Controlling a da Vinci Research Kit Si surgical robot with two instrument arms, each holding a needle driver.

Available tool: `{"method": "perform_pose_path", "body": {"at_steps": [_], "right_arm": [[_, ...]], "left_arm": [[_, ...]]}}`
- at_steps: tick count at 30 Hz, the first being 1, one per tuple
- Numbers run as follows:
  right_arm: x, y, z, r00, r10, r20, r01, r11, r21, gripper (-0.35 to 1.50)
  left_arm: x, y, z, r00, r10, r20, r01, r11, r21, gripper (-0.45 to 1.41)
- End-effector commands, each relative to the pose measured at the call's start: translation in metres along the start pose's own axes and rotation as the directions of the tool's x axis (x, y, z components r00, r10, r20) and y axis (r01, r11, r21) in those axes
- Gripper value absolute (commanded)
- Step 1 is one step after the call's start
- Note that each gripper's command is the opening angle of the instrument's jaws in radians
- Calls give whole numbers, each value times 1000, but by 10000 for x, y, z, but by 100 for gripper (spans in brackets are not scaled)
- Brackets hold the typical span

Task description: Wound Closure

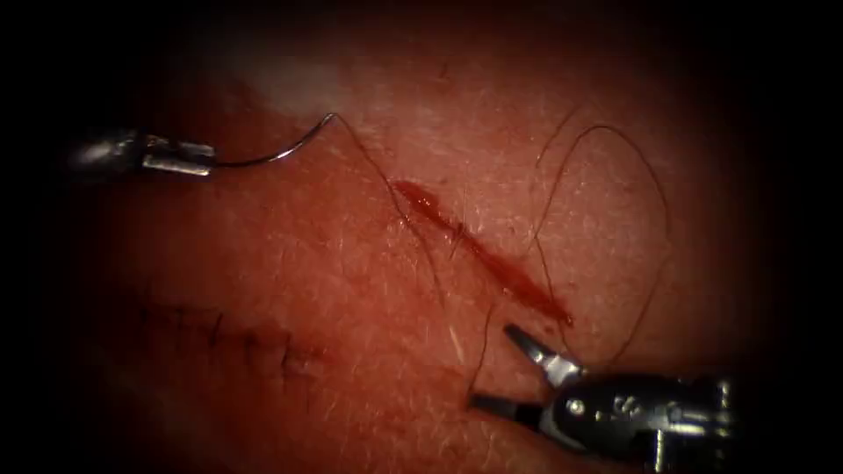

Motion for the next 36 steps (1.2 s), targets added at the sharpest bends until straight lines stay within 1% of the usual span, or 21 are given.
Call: {"method": "perform_pose_path", "body": {"at_steps": [1,6,8,12,15,16,18,19,20,24,28,32,33,34,36], "right_arm": [[-10,1,17,1000,1,4,-1,1000,-10,116],[-19,8,37,1000,-3,13,3,1000,-27,116],[-21,10,43,1000,-3,14,4,999,-33,113],[-22,12,51,1000,-2,16,3,999,-42,103],[-23,14,54,1000,-3,19,3,999,-44,84],[-23,14,54,1000,-3,16,3,999,-45,67],[-26,13,53,1000,-6,4,6,1000,-28,-27],[-27,13,52,1000,-8,-1,8,1000,-9,-35],[-28,12,49,1000,-11,-4,12,1000,18,-35],[-32,8,38,1000,-21,20,20,999,36,-35],[-29,-7,25,999,-29,31,27,998,58,-35],[-16,-29,7,999,-31,26,29,996,86,-35],[-16,-29,7,999,-31,26,29,996,86,-35],[-5,-41,-4,999,-30,25,27,994,110,-35],[6,-55,-15,999,-31,25,27,990,137,-35]], "left_arm": [[-8,4,6,1000,-1,-1,1,1000,-1,-45],[-12,2,7,1000,-5,1,5,1000,4,-45],[-14,2,8,1000,-8,1,8,1000,6,-45],[-18,1,9,1000,-5,1,5,1000,9,-45],[-19,1,9,1000,-10,1,10,1000,10,-45],[-19,1,9,1000,-10,2,10,1000,11,-45],[-19,1,9,1000,-10,2,10,1000,11,-45],[-19,1,9,1000,-10,2,10,1000,12,-45],[-19,1,9,1000,-10,2,10,1000,12,-45],[-20,1,7,1000,-11,3,11,1000,13,-45],[-20,-1,7,1000,-11,5,11,1000,16,-45],[-22,-2,4,1000,-11,4,11,1000,21,-45],[-22,-2,4,1000,-11,4,11,1000,21,-45],[-23,-4,2,1000,-12,2,12,1000,24,-45],[-24,-5,1,1000,-12,4,11,1000,26,-45]]}}
